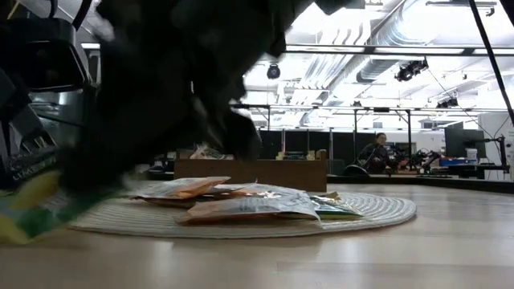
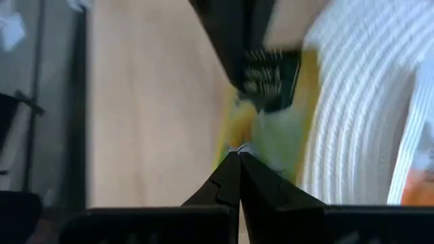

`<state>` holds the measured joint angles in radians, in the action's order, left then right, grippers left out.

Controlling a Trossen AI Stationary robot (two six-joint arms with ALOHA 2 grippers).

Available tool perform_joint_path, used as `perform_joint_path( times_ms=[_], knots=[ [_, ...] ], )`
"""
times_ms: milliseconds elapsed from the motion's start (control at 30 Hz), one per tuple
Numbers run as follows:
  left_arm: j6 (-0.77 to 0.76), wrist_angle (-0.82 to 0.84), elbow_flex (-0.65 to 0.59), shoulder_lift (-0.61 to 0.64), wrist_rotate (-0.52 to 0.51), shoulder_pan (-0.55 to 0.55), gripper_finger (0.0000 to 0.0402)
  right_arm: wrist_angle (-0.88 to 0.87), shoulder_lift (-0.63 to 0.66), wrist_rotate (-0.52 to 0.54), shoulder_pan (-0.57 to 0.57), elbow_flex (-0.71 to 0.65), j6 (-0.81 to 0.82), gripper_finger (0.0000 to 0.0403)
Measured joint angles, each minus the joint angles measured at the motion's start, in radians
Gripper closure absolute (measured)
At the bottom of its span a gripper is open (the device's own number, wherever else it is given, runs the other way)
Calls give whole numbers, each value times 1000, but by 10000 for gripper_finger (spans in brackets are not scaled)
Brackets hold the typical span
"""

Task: Pick & Place Tea
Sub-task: Put the yellow tea bag into the right section of the wooden organizer

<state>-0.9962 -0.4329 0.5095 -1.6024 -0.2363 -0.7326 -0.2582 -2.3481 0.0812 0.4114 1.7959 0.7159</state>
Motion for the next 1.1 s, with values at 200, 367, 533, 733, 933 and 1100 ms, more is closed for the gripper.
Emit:
perform_joint_path(
  times_ms=[200,367,533,733,933,1100],
  knots=[
    [35,-40,0,0,1,0,401,-8,79,-35,0,0,-32,397],
    [109,-39,0,38,-8,4,401,-17,167,-38,-9,1,-80,377],
    [210,13,0,119,-8,54,401,-51,258,-38,-34,1,-96,339],
    [385,195,28,276,26,153,401,-142,372,-37,-67,2,-139,294],
    [666,645,217,383,108,265,401,-248,459,-33,-117,2,-226,279],
    [905,1033,467,379,129,349,401,-322,498,-97,-178,2,-252,278]
  ],
)
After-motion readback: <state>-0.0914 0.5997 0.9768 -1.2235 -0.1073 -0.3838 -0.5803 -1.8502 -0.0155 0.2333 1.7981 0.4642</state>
